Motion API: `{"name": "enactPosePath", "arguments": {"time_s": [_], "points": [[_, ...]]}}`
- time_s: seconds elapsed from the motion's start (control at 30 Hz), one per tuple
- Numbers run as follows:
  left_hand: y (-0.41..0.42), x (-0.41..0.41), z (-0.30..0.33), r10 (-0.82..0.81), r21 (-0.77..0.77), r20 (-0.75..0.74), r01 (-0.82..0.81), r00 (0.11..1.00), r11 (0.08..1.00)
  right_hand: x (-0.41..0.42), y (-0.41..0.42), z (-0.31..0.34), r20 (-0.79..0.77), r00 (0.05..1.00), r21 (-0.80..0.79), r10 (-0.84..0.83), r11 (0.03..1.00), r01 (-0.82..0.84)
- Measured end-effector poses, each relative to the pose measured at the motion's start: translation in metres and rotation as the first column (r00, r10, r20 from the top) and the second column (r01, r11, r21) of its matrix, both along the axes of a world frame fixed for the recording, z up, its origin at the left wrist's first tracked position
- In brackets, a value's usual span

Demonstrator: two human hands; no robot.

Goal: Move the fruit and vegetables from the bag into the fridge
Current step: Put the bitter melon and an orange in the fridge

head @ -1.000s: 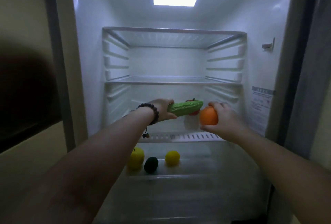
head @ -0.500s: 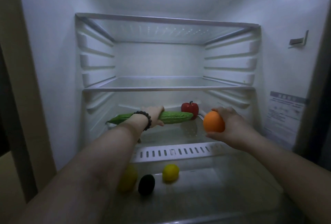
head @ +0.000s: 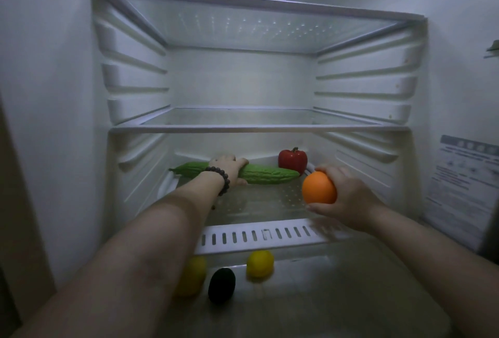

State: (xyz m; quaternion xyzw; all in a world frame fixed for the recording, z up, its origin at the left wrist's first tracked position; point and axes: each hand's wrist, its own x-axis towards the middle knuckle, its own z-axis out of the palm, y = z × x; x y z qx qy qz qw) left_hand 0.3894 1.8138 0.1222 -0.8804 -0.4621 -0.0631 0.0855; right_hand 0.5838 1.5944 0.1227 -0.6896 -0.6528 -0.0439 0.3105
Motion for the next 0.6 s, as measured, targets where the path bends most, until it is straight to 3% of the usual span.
{"name": "enactPosePath", "arguments": {"time_s": [0.33,0.6], "points": [[-0.066,-0.035,0.021,0.005,0.035,0.187,-0.012,0.982,0.999,-0.021,-0.011,0.007,-0.008,0.994,0.045,0.111,0.993,-0.110],[-0.152,-0.081,0.026,0.037,0.021,0.282,-0.045,0.959,0.999,-0.047,-0.022,0.014,-0.205,0.941,0.021,0.269,0.962,-0.270]]}}
